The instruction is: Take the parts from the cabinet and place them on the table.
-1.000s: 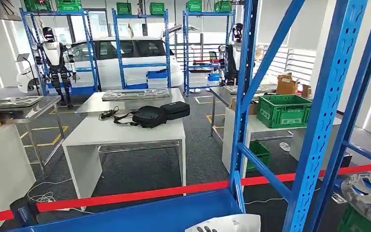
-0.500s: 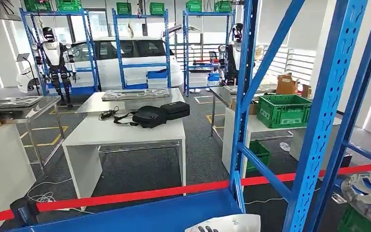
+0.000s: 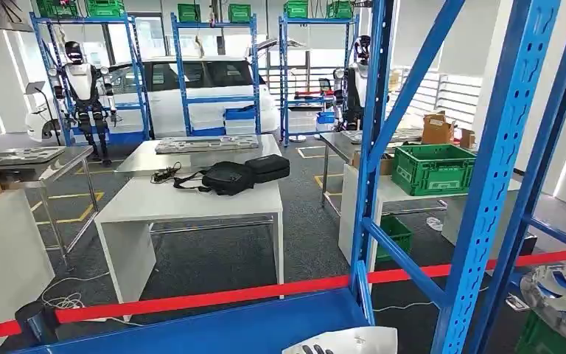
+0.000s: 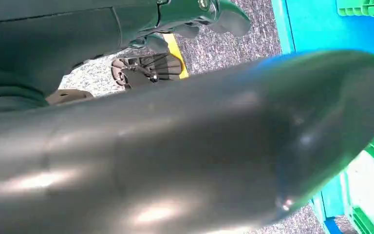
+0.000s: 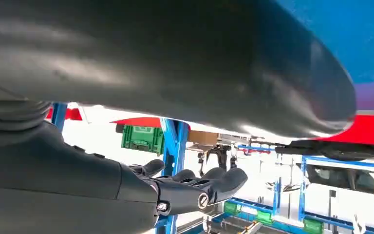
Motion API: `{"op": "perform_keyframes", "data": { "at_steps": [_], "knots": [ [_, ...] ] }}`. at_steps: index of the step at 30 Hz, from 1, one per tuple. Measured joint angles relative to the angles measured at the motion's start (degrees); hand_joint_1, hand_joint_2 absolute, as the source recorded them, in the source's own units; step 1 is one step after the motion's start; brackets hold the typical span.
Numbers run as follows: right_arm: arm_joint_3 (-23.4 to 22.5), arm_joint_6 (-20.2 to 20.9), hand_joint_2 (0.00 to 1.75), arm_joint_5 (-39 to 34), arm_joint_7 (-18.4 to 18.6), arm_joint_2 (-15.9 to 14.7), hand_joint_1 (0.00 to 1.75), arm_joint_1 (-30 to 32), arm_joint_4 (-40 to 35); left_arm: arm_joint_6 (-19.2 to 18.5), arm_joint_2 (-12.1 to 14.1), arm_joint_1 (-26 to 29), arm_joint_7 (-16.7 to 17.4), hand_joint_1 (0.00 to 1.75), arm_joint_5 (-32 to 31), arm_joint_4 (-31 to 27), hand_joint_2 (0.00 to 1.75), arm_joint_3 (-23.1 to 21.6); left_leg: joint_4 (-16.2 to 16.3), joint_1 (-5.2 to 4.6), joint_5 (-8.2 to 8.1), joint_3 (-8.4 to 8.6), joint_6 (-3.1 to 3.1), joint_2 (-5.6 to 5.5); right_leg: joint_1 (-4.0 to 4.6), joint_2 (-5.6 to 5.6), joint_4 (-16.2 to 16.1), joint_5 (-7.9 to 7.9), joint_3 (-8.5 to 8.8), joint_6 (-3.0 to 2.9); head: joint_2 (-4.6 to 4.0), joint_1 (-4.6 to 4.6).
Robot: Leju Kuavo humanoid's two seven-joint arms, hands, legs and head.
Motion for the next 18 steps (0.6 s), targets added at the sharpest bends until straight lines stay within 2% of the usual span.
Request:
{"op": "perform_keyframes", "data": {
  "at_steps": [18],
  "knots": [
    [0.0, -0.02, 0.0, -0.09, 0.0, 0.0, 0.0, 0.02, 0.0, 0.02, 0.0, 0.0, 0.0, 0.0, -0.02, 0.0, 0.0, 0.0, 0.0, 0.0, 0.0, 0.0, 0.0, 0.0, 0.0, 0.0, 0.0, 0.0, 0.0, 0.0, 0.0, 0.0]
  ]
}}
